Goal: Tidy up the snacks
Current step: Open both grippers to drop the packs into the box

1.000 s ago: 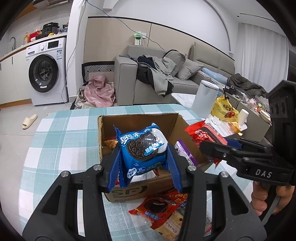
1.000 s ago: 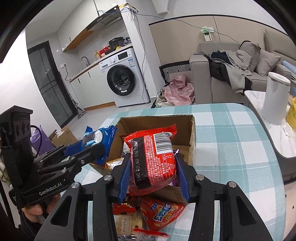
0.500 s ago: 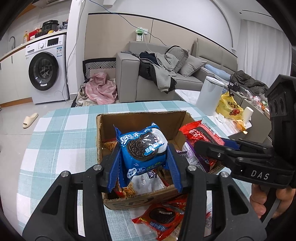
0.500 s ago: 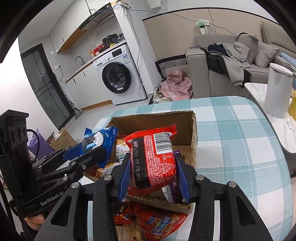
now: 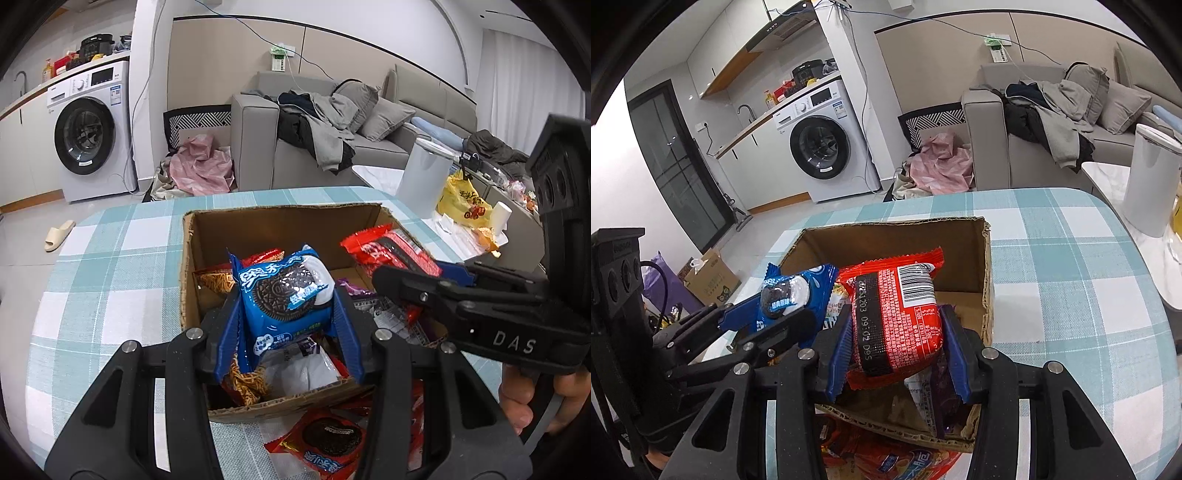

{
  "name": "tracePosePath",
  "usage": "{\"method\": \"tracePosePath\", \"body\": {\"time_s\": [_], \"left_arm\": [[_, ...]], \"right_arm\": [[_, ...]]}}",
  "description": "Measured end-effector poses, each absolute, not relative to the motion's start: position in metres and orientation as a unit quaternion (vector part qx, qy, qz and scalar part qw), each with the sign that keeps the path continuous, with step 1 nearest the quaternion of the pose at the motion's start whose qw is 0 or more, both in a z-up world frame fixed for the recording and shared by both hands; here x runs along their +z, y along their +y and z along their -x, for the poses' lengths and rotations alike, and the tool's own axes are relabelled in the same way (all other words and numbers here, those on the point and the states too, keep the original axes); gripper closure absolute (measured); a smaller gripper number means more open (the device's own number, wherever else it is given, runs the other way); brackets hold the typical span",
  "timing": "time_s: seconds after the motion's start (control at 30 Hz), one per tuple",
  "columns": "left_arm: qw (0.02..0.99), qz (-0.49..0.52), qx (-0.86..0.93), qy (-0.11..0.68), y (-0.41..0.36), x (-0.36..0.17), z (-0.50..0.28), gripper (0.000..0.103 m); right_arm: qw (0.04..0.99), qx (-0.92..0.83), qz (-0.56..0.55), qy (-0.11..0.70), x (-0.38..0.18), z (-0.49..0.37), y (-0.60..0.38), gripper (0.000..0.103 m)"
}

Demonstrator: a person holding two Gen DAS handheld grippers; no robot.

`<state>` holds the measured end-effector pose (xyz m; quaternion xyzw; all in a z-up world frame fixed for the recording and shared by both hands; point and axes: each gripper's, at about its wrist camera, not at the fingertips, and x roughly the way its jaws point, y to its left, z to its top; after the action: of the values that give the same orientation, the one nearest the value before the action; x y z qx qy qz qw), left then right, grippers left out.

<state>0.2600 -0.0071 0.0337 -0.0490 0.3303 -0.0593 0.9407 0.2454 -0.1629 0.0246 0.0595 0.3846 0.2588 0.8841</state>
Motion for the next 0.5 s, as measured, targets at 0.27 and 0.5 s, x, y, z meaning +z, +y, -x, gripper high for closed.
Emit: {"method": "tracePosePath", "body": {"time_s": [0.27,0.5], "left_arm": [[0.94,0.051,-0.057,0.332,-0.005,0.03,-0.257,0.054],[0.947,0.037,-0.058,0.314,-0.006,0.04,-0.233,0.023]], "right_arm": [[0.895,0.261,-0.048,0.358,0.031,-0.238,-0.167,0.052],[0.9,0.261,-0.046,0.346,0.039,-0.229,-0.178,0.03]]}}
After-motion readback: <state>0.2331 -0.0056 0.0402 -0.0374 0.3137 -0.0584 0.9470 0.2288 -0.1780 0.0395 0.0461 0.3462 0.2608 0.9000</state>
